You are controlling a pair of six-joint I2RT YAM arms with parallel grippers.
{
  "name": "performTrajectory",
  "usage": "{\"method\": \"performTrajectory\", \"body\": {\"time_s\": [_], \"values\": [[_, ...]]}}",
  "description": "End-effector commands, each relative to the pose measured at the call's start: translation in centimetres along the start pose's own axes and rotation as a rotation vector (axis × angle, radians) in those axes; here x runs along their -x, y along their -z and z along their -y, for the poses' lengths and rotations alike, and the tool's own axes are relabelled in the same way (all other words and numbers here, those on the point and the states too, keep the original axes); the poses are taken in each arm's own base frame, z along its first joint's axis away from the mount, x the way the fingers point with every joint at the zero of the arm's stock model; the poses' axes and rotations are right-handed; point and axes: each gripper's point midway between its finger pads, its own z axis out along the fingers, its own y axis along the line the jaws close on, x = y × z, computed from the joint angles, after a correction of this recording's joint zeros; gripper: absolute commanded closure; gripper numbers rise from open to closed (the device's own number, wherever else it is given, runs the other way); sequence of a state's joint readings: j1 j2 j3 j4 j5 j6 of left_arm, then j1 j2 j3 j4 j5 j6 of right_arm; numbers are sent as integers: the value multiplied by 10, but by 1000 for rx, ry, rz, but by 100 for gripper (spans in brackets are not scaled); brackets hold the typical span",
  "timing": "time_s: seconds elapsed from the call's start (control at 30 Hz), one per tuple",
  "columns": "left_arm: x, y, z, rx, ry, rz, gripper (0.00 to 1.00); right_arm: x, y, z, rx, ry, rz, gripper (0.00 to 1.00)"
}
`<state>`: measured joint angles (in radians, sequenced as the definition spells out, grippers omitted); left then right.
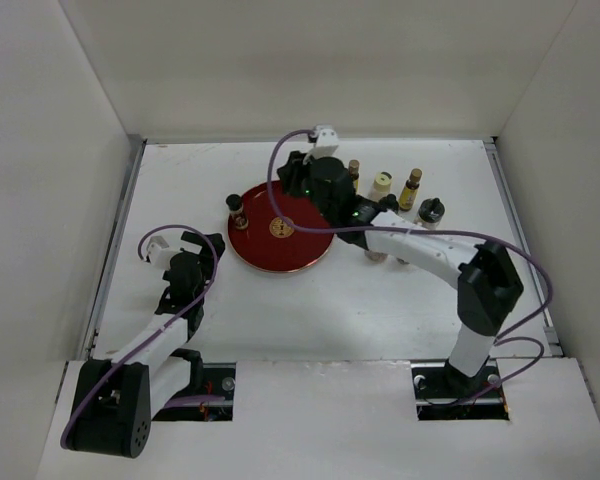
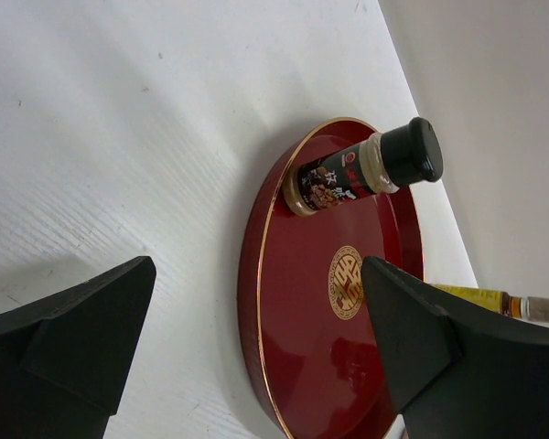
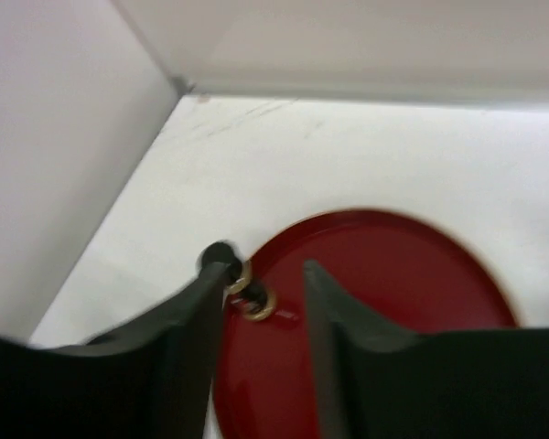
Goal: Organize the condiment bottles
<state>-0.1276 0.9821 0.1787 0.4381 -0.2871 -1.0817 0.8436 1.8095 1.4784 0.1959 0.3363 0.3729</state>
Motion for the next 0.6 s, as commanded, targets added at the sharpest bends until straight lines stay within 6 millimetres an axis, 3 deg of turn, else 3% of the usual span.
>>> {"method": "performTrajectory", "body": {"time_s": [0.0,0.07,0.17,0.33,0.57], "values": [[5,0,13,-50,16,19,0,6,8,51,-120,11,26,61],[6,0,14,-52,13,26,0,-4,14,89,-226,44,-6,66],[4,-1,12,-43,13,19,0,-20,26,135,-369,102,-53,61],[5,-1,12,-44,9,25,0,-38,43,170,-468,138,-91,35],[3,-2,13,-47,8,18,0,-55,52,201,-559,168,-129,25]]}}
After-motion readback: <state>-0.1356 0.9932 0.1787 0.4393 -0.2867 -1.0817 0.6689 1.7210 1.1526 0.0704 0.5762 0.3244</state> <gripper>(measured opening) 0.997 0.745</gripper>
